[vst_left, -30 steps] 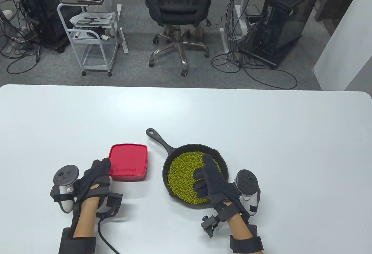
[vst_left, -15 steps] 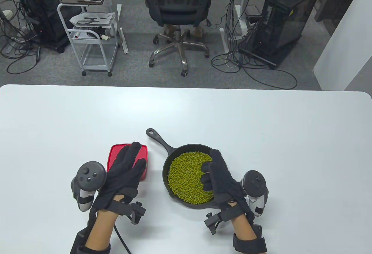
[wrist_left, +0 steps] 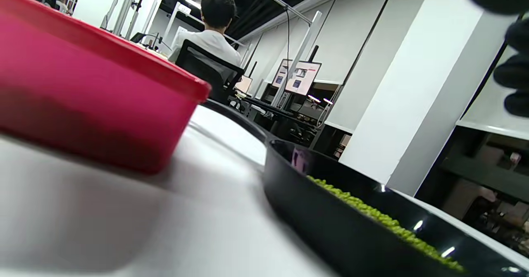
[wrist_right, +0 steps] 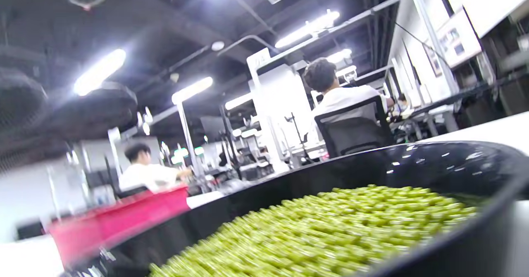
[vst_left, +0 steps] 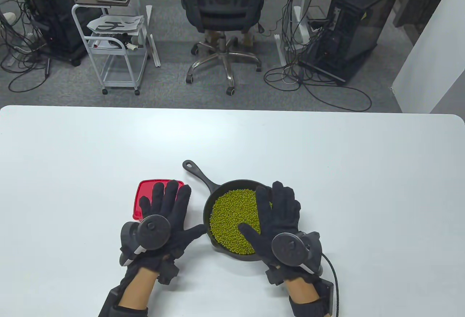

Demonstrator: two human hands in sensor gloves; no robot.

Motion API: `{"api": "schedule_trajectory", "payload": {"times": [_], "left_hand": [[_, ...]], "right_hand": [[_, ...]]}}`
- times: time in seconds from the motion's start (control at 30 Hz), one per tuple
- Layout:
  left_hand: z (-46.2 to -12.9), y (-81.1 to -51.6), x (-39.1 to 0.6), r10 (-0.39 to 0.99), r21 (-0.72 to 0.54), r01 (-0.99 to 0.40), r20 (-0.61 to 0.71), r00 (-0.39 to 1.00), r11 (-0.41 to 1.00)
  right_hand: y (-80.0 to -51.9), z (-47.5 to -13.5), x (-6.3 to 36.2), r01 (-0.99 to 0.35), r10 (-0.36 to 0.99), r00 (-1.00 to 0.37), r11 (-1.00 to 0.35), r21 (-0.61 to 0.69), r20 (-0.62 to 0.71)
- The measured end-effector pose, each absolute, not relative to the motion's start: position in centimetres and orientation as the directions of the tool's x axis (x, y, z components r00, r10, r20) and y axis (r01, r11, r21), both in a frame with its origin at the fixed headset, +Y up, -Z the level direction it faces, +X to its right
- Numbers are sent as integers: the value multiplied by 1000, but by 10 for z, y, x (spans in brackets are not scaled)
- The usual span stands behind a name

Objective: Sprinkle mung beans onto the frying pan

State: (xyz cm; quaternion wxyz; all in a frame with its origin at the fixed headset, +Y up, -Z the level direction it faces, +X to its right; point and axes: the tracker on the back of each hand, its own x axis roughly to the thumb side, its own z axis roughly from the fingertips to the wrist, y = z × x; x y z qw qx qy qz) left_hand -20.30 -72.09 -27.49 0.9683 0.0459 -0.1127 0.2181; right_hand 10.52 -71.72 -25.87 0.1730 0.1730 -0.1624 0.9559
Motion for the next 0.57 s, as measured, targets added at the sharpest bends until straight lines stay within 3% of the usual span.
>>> {"api": "schedule_trajectory", "payload": {"times": [0.17,0.57], "left_hand": [[-275,-724,-207,429,28,-448,243,870,894],[-273,-720,-210,439,50,-463,246,864,885]], "right_hand": [[-721,-259,98,-313,207,-907,-914,-258,365],[-724,-260,97,-310,214,-910,-920,-241,354]]}}
